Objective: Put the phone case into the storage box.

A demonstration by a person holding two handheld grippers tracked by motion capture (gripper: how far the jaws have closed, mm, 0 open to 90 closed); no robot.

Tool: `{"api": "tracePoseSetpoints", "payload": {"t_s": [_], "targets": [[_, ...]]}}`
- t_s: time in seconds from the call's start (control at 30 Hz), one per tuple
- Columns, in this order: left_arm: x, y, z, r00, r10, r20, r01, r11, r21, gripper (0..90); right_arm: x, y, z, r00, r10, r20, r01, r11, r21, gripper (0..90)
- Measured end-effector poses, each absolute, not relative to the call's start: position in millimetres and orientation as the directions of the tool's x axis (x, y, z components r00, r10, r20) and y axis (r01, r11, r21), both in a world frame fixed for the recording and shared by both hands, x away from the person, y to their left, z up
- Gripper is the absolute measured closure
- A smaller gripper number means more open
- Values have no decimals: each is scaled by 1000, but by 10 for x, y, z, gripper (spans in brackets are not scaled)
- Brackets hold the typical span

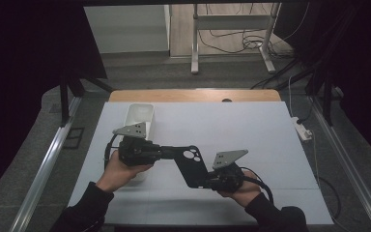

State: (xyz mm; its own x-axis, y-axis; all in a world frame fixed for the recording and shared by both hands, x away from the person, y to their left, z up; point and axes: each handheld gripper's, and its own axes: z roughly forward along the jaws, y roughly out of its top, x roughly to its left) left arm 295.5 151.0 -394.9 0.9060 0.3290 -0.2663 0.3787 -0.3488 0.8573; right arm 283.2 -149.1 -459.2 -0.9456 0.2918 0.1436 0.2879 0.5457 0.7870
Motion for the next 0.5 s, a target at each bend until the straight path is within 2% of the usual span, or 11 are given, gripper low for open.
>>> {"api": "tracePoseSetpoints", "payload": {"t_s": [0.23, 0.5], "targets": [[2943, 1482, -3931, 896, 356, -267, 394, -356, 847, 824, 2830, -1474, -4602, -943, 303, 141, 294, 553, 780, 824], [2945, 1480, -3920, 884, 373, -282, 414, -344, 843, 825, 2833, -1465, -4606, -938, 323, 129, 298, 555, 777, 737]]}}
